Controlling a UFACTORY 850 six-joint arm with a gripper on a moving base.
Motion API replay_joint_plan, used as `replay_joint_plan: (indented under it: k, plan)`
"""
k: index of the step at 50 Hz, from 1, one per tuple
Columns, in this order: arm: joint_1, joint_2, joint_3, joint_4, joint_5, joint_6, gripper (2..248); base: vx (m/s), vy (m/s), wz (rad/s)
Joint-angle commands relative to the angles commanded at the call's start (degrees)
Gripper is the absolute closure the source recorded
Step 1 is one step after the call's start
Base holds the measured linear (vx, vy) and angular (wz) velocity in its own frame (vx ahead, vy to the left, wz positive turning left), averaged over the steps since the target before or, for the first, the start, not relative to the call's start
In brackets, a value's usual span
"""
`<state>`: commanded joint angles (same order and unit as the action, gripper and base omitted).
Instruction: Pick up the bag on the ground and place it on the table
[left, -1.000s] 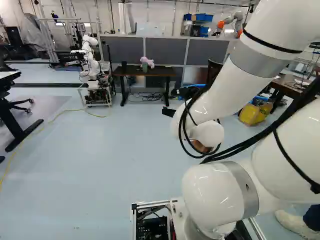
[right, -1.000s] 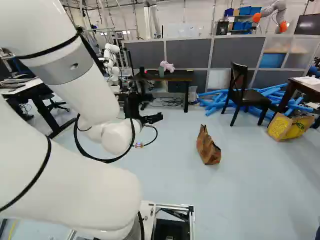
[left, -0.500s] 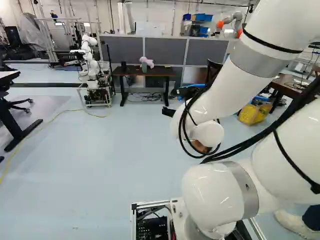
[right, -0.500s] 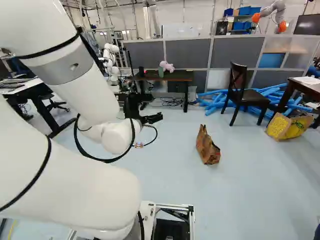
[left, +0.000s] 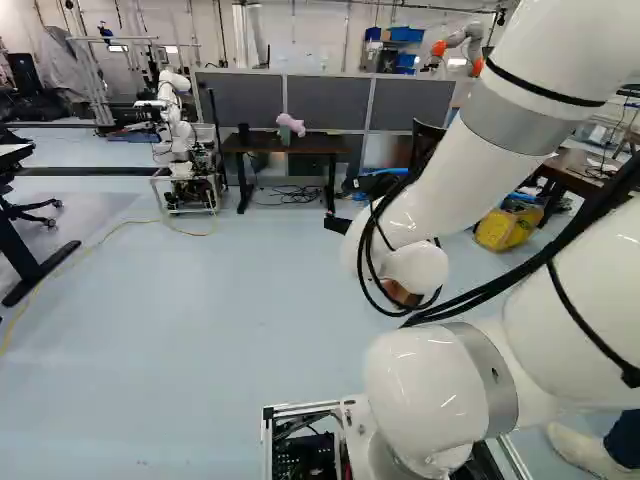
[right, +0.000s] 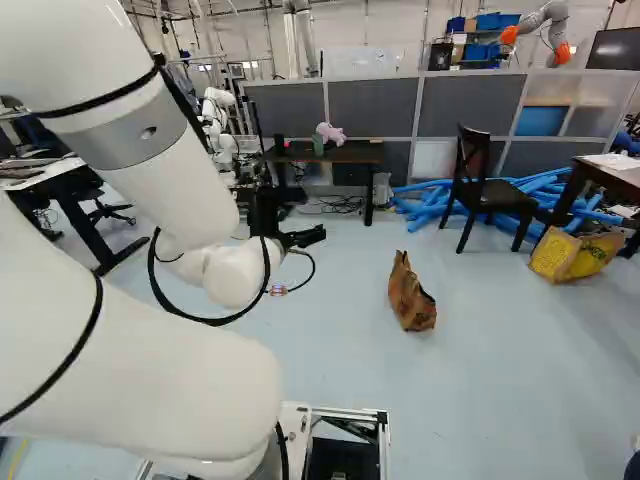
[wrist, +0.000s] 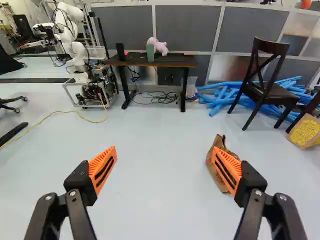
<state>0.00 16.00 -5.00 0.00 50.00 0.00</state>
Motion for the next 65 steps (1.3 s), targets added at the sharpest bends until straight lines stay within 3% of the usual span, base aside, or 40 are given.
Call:
replay_joint_plan:
  k: [20, 65]
  plan:
    - [0.0, 0.0, 0.0, 0.0, 0.0, 0.0, 3, 0.091, -0.08, -0.01]
    - [0.0, 0.0, 0.0, 0.0, 0.0, 0.0, 3, 0.12, -0.108, -0.155]
